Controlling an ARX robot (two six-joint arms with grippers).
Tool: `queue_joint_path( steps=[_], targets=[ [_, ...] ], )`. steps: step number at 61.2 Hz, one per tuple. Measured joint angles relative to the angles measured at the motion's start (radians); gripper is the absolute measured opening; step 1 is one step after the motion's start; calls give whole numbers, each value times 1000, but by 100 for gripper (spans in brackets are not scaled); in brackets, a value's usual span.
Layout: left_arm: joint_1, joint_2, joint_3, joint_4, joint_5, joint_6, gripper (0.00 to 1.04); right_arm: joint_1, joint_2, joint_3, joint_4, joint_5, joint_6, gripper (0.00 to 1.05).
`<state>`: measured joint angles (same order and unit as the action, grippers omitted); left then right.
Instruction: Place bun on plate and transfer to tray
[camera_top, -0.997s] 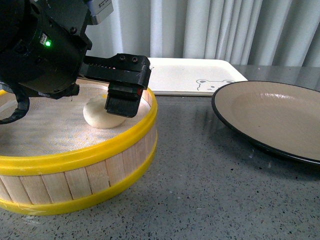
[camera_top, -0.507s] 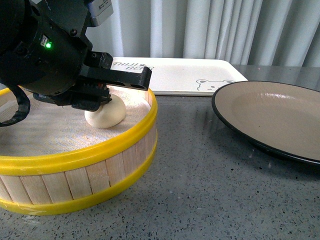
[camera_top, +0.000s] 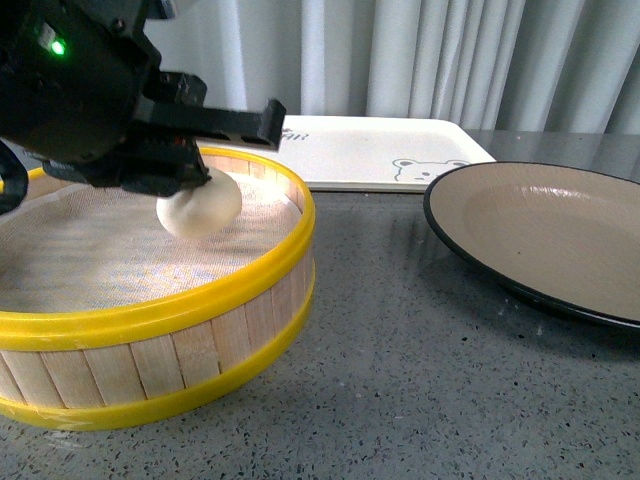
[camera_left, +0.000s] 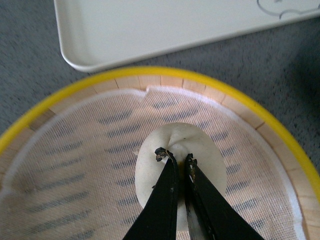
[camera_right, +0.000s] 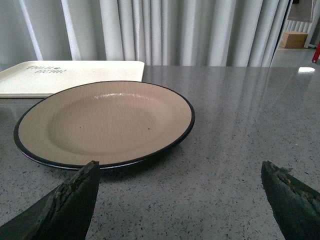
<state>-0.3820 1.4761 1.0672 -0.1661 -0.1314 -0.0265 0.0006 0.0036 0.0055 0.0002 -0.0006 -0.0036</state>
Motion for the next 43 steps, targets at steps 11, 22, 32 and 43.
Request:
queue_joint_path(
  steps=[11,22,32,43],
  targets=[
    [6,-11,106,-18,1,19,4,0,0,0,0,0,0,96],
    [-59,-9,241,-17,18,33,4,0,0,0,0,0,0,96],
    [-201,35,354,-3,45,71,4,0,0,0,0,0,0,96],
    [-343,130,392,34,68,113,4,0,0,0,0,0,0,96]
  ],
)
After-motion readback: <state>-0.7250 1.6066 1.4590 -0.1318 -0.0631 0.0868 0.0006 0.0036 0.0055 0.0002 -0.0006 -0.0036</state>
